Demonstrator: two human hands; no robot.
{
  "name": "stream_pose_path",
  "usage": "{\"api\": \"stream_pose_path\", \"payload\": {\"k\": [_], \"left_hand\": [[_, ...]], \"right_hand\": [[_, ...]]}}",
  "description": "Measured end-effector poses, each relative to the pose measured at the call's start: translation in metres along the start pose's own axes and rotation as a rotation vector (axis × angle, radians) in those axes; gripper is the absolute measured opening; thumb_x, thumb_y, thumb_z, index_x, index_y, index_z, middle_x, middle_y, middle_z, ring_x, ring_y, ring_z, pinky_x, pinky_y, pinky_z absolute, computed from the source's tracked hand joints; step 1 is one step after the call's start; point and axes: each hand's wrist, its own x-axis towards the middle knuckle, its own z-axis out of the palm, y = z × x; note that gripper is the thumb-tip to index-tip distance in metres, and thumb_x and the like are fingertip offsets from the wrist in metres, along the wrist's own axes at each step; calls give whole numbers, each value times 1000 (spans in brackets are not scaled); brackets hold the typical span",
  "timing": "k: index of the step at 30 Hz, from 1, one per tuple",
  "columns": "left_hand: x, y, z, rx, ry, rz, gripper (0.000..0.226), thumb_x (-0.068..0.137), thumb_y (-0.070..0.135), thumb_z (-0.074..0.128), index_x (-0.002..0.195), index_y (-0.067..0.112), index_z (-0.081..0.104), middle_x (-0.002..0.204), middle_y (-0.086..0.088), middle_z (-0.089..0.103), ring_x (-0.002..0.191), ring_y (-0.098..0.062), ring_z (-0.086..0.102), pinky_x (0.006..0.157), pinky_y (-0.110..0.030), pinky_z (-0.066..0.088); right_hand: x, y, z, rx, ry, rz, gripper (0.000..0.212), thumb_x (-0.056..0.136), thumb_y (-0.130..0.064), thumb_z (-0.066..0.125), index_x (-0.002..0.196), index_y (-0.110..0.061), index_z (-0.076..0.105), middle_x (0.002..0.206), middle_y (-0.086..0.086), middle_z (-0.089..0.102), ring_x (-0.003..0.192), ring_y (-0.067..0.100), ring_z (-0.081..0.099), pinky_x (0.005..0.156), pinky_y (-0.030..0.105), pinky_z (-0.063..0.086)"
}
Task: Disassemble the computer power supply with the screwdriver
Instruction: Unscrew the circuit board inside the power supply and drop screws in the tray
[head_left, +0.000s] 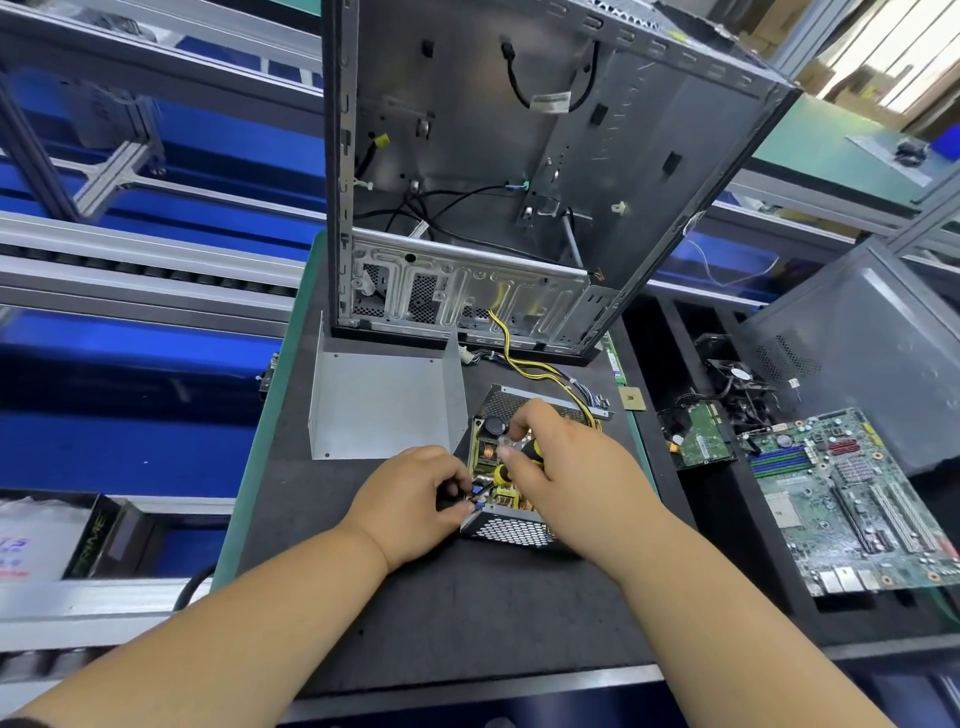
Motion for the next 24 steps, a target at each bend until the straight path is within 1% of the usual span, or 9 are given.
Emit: {"api": "stream_pose_path", "payload": {"k": [2, 5, 7, 10, 12, 13, 16, 19, 24], "left_hand": [[-1, 0, -1, 7, -4, 4, 20, 74, 31, 71, 80, 40, 54, 79, 17, 54, 80, -1, 51, 72, -22, 45], [-2, 2, -2, 14, -20, 9, 13, 70, 47, 58, 80, 42, 52, 81, 18, 54, 81, -1, 51, 72, -21, 45], [-2, 2, -1, 22, -25, 21, 16, 68, 52, 52, 81, 42, 51, 81, 18, 54, 80, -1, 51, 73, -22, 46], [-1, 1, -2, 33, -25, 23, 17, 68, 52, 51, 81, 42, 51, 81, 17, 54, 81, -3, 51, 73, -23, 46], [-1, 0, -2, 42, -27, 26, 18, 68, 52, 50, 82, 41, 51, 81, 17, 54, 81, -3, 50, 73, -23, 45], [-1, 0, -2, 48, -26, 27, 19, 68, 52, 50, 82, 40, 53, 81, 17, 53, 80, -3, 49, 73, -22, 44], [-1, 1, -3, 56, -20, 36, 24, 69, 52, 49, 84, 34, 57, 81, 16, 53, 79, -4, 49, 72, -23, 44], [-1, 2, -3, 50, -27, 44, 27, 69, 51, 48, 85, 32, 58, 82, 15, 55, 80, -7, 50, 74, -27, 47], [-1, 3, -5, 53, -44, 41, 29, 69, 53, 48, 86, 31, 58, 83, 15, 54, 80, -7, 50, 75, -27, 46]], "right_hand": [[0, 0, 0, -24, 3, 13, 25, 99, -48, 47, 110, -26, 47, 88, -4, 66, 79, 21, 58, 63, 34, 41], [0, -1, 1, 33, 12, 21, 20, 98, -40, 54, 110, -26, 48, 89, -6, 65, 75, 17, 52, 60, 33, 33], [-1, -2, 1, 77, 15, 26, 18, 94, -32, 59, 109, -26, 49, 90, -8, 63, 79, 14, 51, 61, 31, 29], [-1, -2, 1, 94, 20, -8, 22, 86, -19, 60, 106, -23, 52, 101, -7, 59, 93, 14, 47, 65, 27, 26], [-2, -3, 0, 66, 24, -21, 23, 85, -21, 60, 107, -24, 51, 102, -8, 58, 96, 15, 47, 67, 29, 28], [-2, -3, 0, 45, 31, -24, 22, 87, -27, 60, 106, -25, 51, 98, -8, 59, 94, 17, 49, 68, 32, 32], [-2, -3, -1, 18, 43, -19, 24, 93, -46, 57, 104, -26, 49, 81, -7, 60, 79, 18, 53, 62, 34, 36], [0, -3, -2, 38, 30, -7, 18, 94, -38, 58, 104, -25, 50, 81, -8, 57, 74, 16, 48, 61, 34, 28], [-1, -3, -5, 67, 12, -16, 16, 88, -25, 63, 100, -26, 52, 91, -11, 55, 82, 13, 46, 61, 27, 27]]}}
